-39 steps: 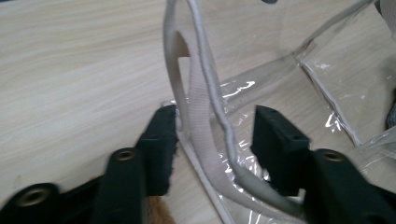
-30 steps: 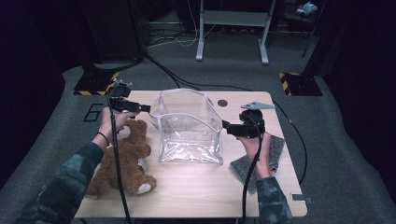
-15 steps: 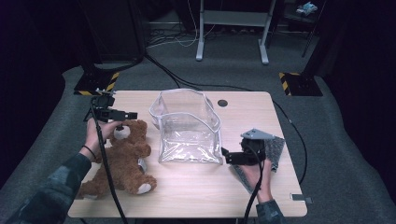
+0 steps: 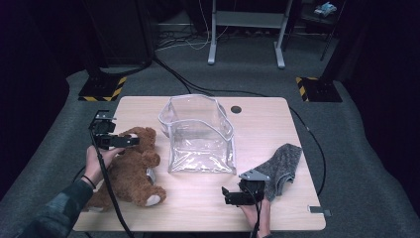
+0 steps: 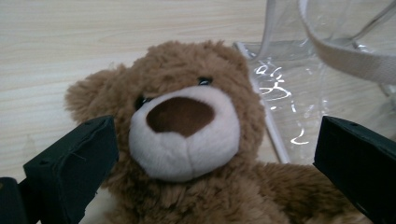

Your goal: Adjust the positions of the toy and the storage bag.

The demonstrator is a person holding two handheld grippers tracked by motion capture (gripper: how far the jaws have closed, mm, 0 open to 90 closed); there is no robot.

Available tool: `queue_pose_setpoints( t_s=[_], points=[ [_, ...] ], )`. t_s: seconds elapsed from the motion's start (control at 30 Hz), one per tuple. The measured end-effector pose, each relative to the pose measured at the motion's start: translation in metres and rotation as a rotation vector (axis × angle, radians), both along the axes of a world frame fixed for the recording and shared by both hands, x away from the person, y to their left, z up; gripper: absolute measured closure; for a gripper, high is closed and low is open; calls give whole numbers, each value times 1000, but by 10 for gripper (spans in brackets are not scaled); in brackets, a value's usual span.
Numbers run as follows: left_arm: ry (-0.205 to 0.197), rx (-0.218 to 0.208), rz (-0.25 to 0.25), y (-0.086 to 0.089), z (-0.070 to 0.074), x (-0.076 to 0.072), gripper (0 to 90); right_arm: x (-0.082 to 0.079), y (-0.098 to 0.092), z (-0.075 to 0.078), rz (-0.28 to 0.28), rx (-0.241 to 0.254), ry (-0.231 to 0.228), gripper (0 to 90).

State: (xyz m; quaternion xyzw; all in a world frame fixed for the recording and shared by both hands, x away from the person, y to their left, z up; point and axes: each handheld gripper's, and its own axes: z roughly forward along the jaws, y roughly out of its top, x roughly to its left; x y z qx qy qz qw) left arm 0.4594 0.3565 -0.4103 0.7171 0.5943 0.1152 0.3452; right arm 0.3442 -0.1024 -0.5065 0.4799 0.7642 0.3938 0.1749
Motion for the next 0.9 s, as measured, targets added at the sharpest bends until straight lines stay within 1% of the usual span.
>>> queue_pose_setpoints(
  t_s=[0.03,0.07,0.1,0.13,0.17,0.2,0.23,0.27,0.3,0.33,0.37,0.4,0.43,0.47,0.5,0.53,0.57,0.6,0.63,0.67,0.7,0.73,0.77,0.8,0.83,0.87,0.9],
  points=[
    [16,3,7,1,-5,-2,0,-2,2,-5,3,-1,2,0],
    [16,3,7,1,-5,-2,0,-2,2,-5,3,-1,2,0],
    [21,16,3,2,-8,-2,0,-2,2,-7,7,-9,5,0],
    [34,13,0,3,-9,-2,0,-2,2,-9,10,-9,4,0],
    [45,15,10,3,-12,-3,0,-2,2,-10,10,-8,5,0],
    [40,24,15,3,-13,-3,0,-2,2,-11,11,-8,5,0],
    [43,33,9,3,-15,-3,0,-3,3,-11,5,2,7,0],
    [46,28,25,3,-17,-4,0,-2,3,-12,10,-2,1,0],
    [45,33,35,2,-20,-5,0,-2,3,-12,11,-8,2,0],
    [58,35,26,2,-23,-5,0,-2,3,-13,13,-12,-2,0],
    [60,28,46,0,-28,-5,0,-2,3,-15,16,-9,9,0],
    [61,43,40,-1,-30,-6,0,-2,4,-17,12,-12,4,0],
    [61,43,40,-1,-30,-6,0,-2,4,-17,12,-12,4,0],
    [56,38,60,-3,-33,-6,0,-3,5,-20,18,-11,16,0],
    [60,43,72,-3,-39,-6,0,-3,5,-21,13,-23,16,0],
    [57,48,86,-3,-42,-6,0,-4,6,-20,16,-25,11,0],
    [57,48,86,-3,-42,-6,0,-4,6,-20,16,-25,11,0],
    [70,52,78,-1,-44,-6,0,-4,6,-20,22,-25,10,0],
    [67,56,87,-1,-47,-6,0,-3,6,-21,21,-28,16,0],
    [59,55,101,0,-50,-6,0,-3,6,-21,26,-28,13,0],
    [65,51,97,1,-52,-6,10,-3,6,-21,28,-31,8,0],
    [72,36,106,2,-56,-6,16,-4,7,-22,27,-30,13,0],
    [71,28,104,4,-58,-6,13,-4,7,-22,30,-38,11,0],
    [73,14,111,3,-62,-6,26,-4,8,-22,25,-45,1,0],
    [73,14,111,3,-62,-6,38,-4,8,-22,25,-45,1,0],
    [71,-5,111,3,-65,-7,38,-5,9,-22,24,-44,2,0],
    [69,-17,98,2,-66,-8,93,-5,9,-22,23,-47,4,0]
  ],
)
